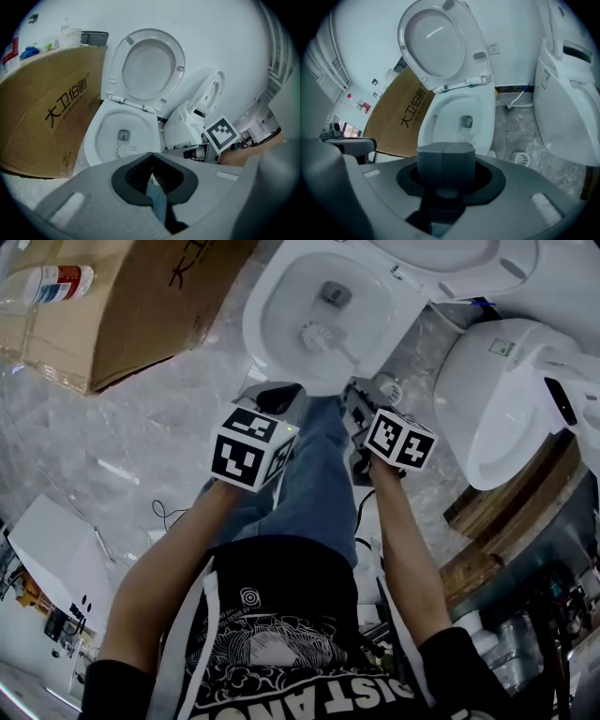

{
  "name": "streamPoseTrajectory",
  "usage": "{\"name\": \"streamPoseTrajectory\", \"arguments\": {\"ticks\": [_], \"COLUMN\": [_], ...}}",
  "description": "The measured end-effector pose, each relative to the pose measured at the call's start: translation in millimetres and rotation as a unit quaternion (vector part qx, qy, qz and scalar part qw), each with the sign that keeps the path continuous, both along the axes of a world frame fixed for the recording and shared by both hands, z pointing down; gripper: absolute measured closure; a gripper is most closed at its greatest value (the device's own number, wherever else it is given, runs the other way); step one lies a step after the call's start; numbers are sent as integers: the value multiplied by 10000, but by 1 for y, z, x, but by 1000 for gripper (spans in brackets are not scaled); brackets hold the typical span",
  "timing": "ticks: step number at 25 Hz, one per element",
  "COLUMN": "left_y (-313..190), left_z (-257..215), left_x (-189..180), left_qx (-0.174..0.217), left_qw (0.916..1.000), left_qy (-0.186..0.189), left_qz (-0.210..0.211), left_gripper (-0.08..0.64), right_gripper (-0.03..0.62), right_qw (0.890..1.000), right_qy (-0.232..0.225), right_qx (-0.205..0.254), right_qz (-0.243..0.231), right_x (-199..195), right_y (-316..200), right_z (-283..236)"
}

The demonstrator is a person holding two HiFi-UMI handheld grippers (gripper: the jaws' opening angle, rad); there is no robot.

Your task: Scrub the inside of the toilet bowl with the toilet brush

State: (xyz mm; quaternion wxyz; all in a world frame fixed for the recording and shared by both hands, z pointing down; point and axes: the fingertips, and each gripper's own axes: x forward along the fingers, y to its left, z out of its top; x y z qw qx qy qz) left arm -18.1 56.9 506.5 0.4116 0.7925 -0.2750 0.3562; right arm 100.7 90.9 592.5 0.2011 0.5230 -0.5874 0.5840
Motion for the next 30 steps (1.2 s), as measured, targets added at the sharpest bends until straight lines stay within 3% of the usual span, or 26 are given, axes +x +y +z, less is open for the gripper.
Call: {"name": "streamPoseTrajectory", "arguments": {"ticks": [4, 14, 23, 30], "left_y": [1, -16, -21, -16], "left_z": [4, 14, 15, 29], "left_x": [-3, -24, -21, -41], "left_qx": [-62, -151, -174, -241], "left_qw": [9998, 9963, 9952, 9938], "left_qy": [-53, -144, -67, -169], "left_qz": [-171, -834, -955, -1068], "left_gripper": [565, 565, 565, 565], "right_gripper": [429, 430, 430, 430], "right_qw": [9996, 9993, 9995, 9991], "right_qy": [-242, -20, 151, 401], "right_qx": [125, 272, 12, 9], "right_qz": [-67, -273, -269, -117], "right_x": [-17, 4, 20, 32], "right_y": [-17, -95, -82, -100], "right_z": [2, 14, 27, 56]}}
